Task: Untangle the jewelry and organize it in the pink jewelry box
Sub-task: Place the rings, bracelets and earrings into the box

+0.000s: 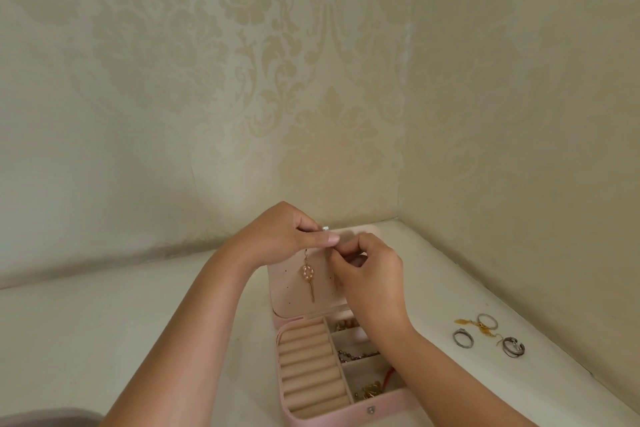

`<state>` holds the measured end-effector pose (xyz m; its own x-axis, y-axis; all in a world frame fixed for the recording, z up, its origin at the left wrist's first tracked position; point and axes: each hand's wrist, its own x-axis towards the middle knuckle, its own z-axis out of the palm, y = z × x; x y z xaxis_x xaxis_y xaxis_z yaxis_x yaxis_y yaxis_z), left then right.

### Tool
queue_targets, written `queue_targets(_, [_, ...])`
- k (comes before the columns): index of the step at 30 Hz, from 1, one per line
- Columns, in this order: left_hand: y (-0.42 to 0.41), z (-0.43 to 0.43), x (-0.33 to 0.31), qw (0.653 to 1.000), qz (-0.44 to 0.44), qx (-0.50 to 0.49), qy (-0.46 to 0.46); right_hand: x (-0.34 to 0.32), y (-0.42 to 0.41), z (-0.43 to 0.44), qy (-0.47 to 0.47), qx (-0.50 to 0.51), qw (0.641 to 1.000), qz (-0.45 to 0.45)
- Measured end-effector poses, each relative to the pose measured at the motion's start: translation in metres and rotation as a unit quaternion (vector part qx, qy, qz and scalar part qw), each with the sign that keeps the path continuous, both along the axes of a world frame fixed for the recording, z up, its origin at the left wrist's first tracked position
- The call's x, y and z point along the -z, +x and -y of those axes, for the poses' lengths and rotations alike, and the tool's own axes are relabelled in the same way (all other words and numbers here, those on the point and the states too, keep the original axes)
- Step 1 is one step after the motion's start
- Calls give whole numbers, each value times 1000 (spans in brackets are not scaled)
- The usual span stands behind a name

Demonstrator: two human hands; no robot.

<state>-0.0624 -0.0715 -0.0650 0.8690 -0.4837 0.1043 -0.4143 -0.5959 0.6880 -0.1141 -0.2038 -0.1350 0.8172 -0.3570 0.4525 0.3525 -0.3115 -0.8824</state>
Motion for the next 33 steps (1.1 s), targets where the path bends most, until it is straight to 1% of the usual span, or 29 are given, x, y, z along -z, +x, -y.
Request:
queue_targets(5, [-2, -1, 1, 1000, 14, -13, -4, 0, -2, 4, 23, -25, 999, -19])
queue_targets(9, [-4, -1, 1, 1000, 19, -13, -9, -1, -4, 4, 53, -38, 998, -16])
queue_targets(12, [-3, -1, 1, 1000, 20, -11, -11, -1, -4, 4, 56, -37, 998, -12])
queue_targets(18, [-1, -4, 5, 1000, 6, 11, -16, 1, -3, 3, 39, -22, 999, -11])
queue_targets(23, [-1, -2, 9, 999, 17, 18, -30, 0, -4, 2, -20, 5, 1000, -8])
queue_targets(28, [0, -2, 10, 999, 20, 8, -42, 1, -2, 5, -51, 8, 999, 3])
queue_targets(31, [-3, 0, 10, 998, 39, 5, -51, -3, -3, 11, -57, -22, 998, -16])
queue_targets(33, [-5, 1, 11, 998, 45, 4, -47, -13, -4, 21, -74, -77, 993, -50])
